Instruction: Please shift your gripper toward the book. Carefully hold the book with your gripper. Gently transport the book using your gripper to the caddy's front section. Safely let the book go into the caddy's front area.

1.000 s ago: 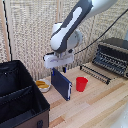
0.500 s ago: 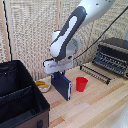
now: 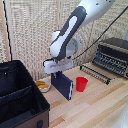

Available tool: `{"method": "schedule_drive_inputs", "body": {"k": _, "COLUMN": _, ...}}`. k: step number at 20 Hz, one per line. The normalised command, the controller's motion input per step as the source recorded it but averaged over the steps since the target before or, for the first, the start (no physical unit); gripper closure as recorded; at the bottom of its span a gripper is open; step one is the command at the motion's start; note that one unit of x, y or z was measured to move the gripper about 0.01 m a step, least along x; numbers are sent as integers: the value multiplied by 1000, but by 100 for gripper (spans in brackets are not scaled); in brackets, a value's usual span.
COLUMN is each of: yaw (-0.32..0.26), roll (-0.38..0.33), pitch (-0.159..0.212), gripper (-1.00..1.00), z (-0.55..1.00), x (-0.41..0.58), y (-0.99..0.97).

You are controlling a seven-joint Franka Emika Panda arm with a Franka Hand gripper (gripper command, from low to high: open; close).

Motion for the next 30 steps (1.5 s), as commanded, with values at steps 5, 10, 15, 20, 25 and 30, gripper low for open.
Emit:
{"method": "schedule_drive_inputs", "body": {"k": 5, "yaw": -145, "roll": 6, "pitch": 8, "gripper": 100, "z": 966, "x": 121, "y": -9}}
{"method": "schedule_drive_inputs", "body": {"k": 10, "yaw": -163, "roll": -1, "pitch": 21, "gripper": 100, "z": 1000, "x": 218, "y": -4}}
{"method": "schedule_drive_inputs", "body": {"k": 15, "yaw": -180, "roll": -11, "pitch": 35, "gripper": 100, "z": 1000, "x": 199, "y": 0}}
{"method": "schedule_drive_inputs", "body": {"k": 20, "yaw": -225, "roll": -18, "pitch": 5, "gripper": 100, "z": 920, "x": -78, "y": 51}}
{"method": "schedule_drive_inputs", "body": {"k": 25, "yaw": -266, "roll": -3, "pitch": -14, "gripper": 100, "z": 777, "x": -151, "y": 94}}
{"method": "schedule_drive_inputs", "body": {"k": 30, "yaw": -301, "roll": 0, "pitch": -33, "gripper": 100, "z": 643, "x": -61, "y": 125}}
